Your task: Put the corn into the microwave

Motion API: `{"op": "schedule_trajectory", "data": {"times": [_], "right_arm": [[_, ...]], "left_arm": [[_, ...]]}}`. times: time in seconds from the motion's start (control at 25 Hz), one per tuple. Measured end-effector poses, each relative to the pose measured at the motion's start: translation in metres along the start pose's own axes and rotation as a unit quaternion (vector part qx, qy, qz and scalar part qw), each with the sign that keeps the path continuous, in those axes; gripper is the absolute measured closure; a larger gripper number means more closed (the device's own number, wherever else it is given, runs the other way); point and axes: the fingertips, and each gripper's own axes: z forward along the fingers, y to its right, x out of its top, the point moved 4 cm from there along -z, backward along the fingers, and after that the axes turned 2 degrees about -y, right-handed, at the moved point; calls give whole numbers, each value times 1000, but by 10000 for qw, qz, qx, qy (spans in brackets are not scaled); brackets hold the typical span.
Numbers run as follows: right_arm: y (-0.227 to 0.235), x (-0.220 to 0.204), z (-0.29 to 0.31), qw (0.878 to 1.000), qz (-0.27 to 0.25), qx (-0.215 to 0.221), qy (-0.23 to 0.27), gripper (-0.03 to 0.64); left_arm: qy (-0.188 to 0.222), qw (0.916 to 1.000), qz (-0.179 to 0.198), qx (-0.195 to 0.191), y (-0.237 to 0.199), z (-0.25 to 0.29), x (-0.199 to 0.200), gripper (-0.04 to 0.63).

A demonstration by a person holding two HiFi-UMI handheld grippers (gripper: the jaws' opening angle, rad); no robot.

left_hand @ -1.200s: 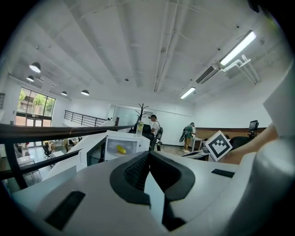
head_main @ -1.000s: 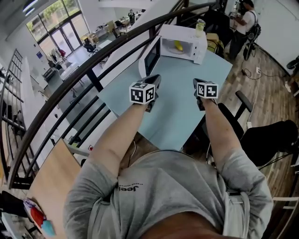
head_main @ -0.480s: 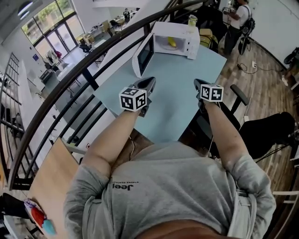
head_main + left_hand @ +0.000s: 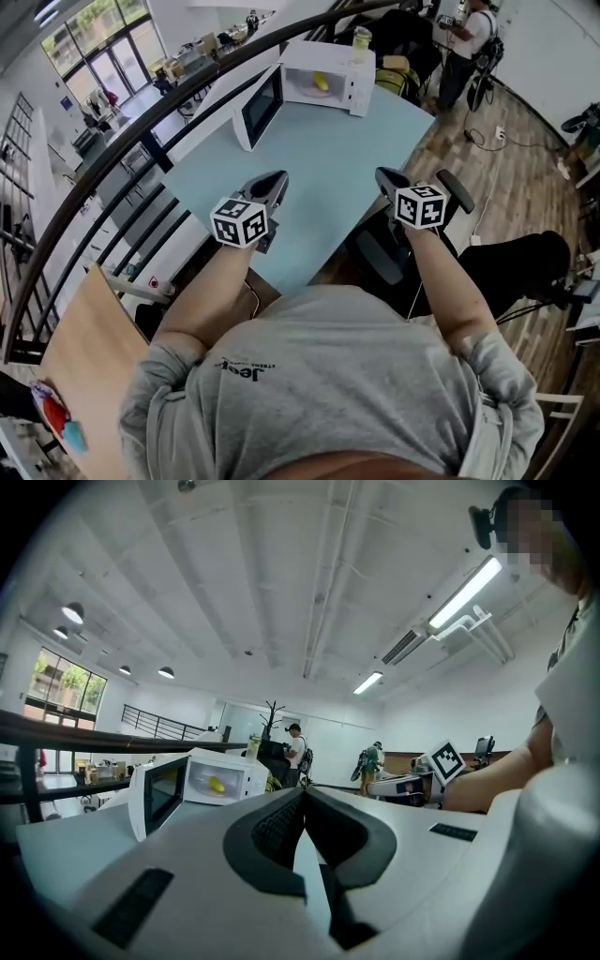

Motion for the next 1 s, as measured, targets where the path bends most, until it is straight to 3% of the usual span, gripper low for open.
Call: {"op": "schedule_trajectory", "data": {"times": [0.6,1.0], "right_arm": [[0,-36,-57,9953,-284,911,169,598],[-28,-42,-61,9940,-229,1051,211,598]], "left_arm": [[-20,9986,35,528,101,-26,-20,577],[76,9996,190,213,107,-39,-8,577]]}}
